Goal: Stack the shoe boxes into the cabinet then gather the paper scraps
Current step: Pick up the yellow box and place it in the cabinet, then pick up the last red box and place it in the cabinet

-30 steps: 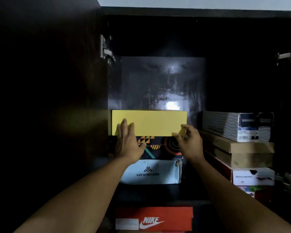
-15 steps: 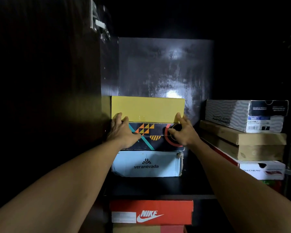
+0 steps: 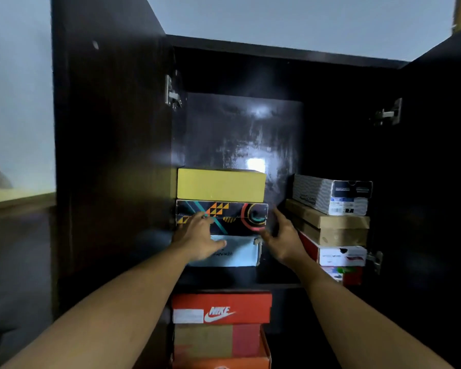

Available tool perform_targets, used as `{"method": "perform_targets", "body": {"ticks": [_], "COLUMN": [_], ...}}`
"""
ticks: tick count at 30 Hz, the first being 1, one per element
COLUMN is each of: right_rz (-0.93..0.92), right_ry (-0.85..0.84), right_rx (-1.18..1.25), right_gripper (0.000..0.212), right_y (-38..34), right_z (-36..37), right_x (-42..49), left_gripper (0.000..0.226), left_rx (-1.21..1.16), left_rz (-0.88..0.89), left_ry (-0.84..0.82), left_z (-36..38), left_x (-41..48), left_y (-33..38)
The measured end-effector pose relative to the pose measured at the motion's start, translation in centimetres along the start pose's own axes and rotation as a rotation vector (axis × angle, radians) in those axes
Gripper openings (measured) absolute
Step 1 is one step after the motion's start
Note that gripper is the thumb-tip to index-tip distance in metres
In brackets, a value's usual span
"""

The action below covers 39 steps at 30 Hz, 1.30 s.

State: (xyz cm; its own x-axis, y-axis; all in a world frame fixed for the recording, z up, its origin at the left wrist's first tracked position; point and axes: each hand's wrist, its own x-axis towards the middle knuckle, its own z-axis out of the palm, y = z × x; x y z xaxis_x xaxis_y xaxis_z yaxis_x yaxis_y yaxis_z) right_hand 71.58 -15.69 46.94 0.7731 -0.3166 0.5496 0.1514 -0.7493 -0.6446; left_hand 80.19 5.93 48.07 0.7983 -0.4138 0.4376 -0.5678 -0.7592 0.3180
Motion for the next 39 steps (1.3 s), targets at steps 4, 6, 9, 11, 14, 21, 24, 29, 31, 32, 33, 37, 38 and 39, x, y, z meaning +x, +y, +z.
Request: {"method": "perform_targets", "body": {"ticks": [4,6,9,11,14,21,24,29,31,32,33,37,38,39], "right_rz": [0.072,0.104,0.183,0.264,0.372,0.545,0.608,0.732,0.791,0.816,0.842,0.942,0.969,0.991], "right_ry": [-0.014,0.004,0.044,0.074,0.086,0.315,0.385,0.428,0.428,0.423,0.413,0.328,0.296,0.271], "right_rx": [-0.049,-0.058,-0.11,-0.137,-0.164,-0.451,-0.523,-0.556,-0.547,-0.55,-0.555,-0.54,-0.532,-0.526], "right_gripper": [0.073,0.071,0.063,0.064,0.066,0.065,0.065,0.064,0.066,0.066,0.067,0.066,0.066,0.066], "right_y": [-1.2,-1.8,-2.5,-2.5,-2.7,-2.5,-1.3,3.1,6.2,7.9,9.8,18.7,21.6,23.6], "right_z": [-3.4,-5.3,-8.9,-11.6,-16.1,-25.7,-29.5,-34.9,-36.5,-37.1,-37.7,-38.8,-38.8,-38.6], "right_x": [-7.3,-11.1,-16.9,-20.2,-25.2,-34.1,-36.8,-40.4,-41.7,-42.5,-43.4,-47.8,-49.2,-50.5], "left_gripper": [0.075,0.075,0.076,0.075,0.073,0.074,0.071,0.07,0.069,0.067,0.067,0.049,0.047,0.049], "left_rx": [-0.043,-0.061,-0.108,-0.15,-0.207,-0.351,-0.415,-0.458,-0.432,-0.411,-0.389,-0.364,-0.355,-0.35], "left_rz": [0.055,0.09,0.158,0.204,0.288,0.477,0.536,0.598,0.613,0.619,0.623,0.611,0.595,0.585], "left_ry": [-0.032,-0.073,-0.118,-0.129,-0.182,-0.31,-0.36,-0.487,-0.537,-0.562,-0.591,-0.716,-0.746,-0.765], "left_z": [-1.2,-1.4,-1.6,-1.4,-0.6,2.0,4.0,9.8,13.2,15.1,17.0,25.3,28.0,29.9], "left_x": [-6.3,-9.0,-12.4,-14.4,-16.7,-20.8,-22.1,-23.8,-24.5,-24.8,-25.2,-27.3,-28.0,-28.6], "left_y": [3.4,5.3,8.6,11.0,14.7,24.6,28.9,35.4,37.6,38.7,39.8,42.9,43.6,43.6]}}
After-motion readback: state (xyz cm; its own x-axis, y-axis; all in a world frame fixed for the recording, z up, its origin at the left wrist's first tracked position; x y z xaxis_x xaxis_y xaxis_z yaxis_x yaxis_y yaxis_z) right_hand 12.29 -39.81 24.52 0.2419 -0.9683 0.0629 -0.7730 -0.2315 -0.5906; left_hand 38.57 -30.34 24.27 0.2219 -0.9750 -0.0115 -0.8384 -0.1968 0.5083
